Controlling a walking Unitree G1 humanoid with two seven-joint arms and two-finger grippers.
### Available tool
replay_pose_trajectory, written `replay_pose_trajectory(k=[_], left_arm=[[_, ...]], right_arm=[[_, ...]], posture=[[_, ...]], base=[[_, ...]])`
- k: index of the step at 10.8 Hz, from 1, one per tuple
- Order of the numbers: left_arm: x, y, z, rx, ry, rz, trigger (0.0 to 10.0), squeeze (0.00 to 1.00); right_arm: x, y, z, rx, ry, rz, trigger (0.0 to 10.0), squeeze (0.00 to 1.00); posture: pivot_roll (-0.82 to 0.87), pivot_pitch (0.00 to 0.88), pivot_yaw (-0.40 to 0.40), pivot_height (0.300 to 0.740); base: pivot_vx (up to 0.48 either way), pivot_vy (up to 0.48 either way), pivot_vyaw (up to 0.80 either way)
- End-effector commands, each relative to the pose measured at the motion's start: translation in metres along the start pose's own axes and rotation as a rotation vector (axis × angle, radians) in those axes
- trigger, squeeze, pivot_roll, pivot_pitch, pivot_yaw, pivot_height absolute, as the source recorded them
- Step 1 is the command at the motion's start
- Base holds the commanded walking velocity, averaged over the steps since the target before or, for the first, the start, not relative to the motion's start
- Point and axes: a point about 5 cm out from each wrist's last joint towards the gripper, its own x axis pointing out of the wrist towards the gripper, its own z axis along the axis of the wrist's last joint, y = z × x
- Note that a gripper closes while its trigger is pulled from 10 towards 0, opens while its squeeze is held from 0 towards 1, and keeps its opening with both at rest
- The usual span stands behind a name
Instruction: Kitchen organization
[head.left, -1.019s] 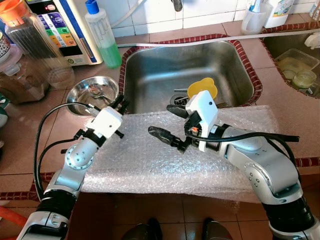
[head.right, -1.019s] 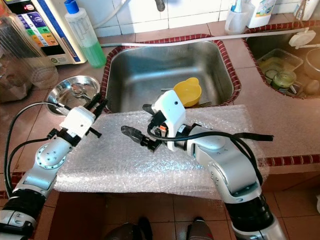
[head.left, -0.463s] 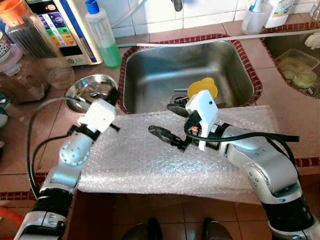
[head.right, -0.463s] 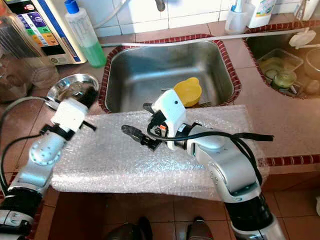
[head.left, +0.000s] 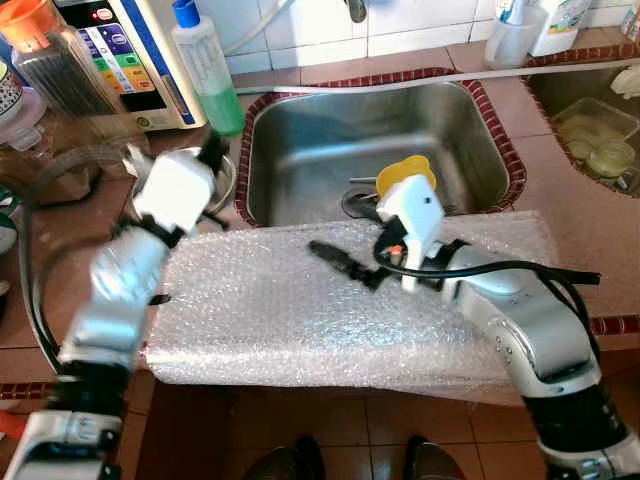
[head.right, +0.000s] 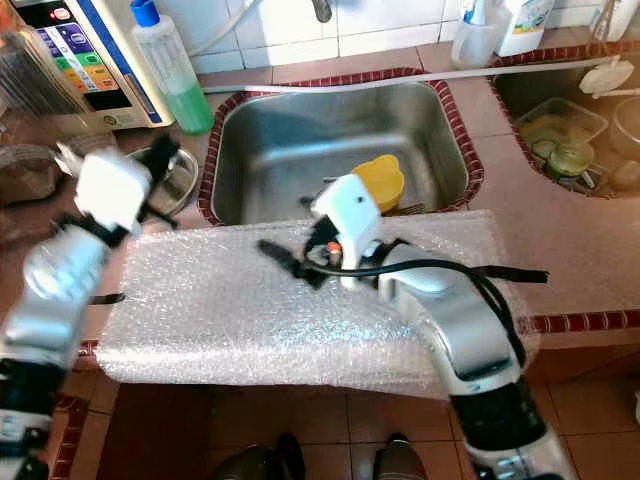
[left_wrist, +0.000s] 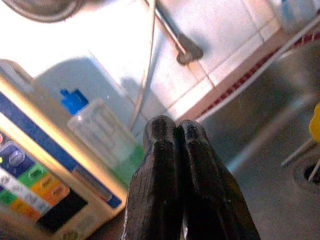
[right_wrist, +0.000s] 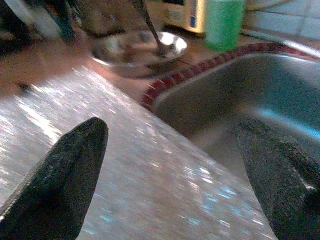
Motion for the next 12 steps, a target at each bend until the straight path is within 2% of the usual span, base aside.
replay_pose_trajectory(k=[1, 2, 3, 4, 6, 10, 12], left_arm=[[0.000, 0.008, 0.005, 0.004, -0.008, -0.003, 0.0, 0.00], [0.002, 0.008, 0.012, -0.026, -0.016, -0.039, 0.0, 0.00], [0.003, 0.007, 0.014, -0.040, -0.017, -0.057, 0.0, 0.00], [0.005, 0.006, 0.019, -0.053, -0.032, -0.069, 0.0, 0.00], [0.012, -0.001, 0.033, -0.096, -0.085, -0.146, 0.0, 0.00], [0.013, -0.016, 0.040, -0.137, -0.104, -0.215, 0.0, 0.00], [0.013, -0.013, 0.041, -0.117, -0.116, -0.192, 0.0, 0.00]], right_arm=[[0.001, -0.002, 0.000, -0.049, -0.002, -0.009, 10.0, 0.00], [-0.001, -0.010, -0.006, -0.173, 0.021, -0.055, 10.0, 0.00], [-0.001, -0.012, -0.004, -0.209, -0.002, -0.071, 10.0, 0.00], [-0.002, -0.015, -0.001, -0.318, -0.020, -0.096, 10.0, 0.00], [0.000, -0.020, 0.005, -0.440, -0.061, -0.146, 10.0, 0.00], [0.007, -0.030, 0.011, -0.581, -0.116, -0.197, 10.0, 0.00], [0.010, -0.035, 0.016, -0.618, -0.150, -0.225, 10.0, 0.00]], posture=[[-0.16, 0.208, 0.171, 0.740], [-0.16, 0.210, 0.170, 0.740], [-0.16, 0.211, 0.170, 0.740], [-0.16, 0.211, 0.170, 0.740], [-0.16, 0.209, 0.170, 0.740], [-0.16, 0.209, 0.170, 0.740], [-0.16, 0.209, 0.169, 0.740]], base=[[0.000, 0.000, 0.00], [0.000, 0.000, 0.00], [0.000, 0.000, 0.00], [0.000, 0.000, 0.00], [0.000, 0.000, 0.00], [0.000, 0.000, 0.00], [0.000, 0.000, 0.00]])
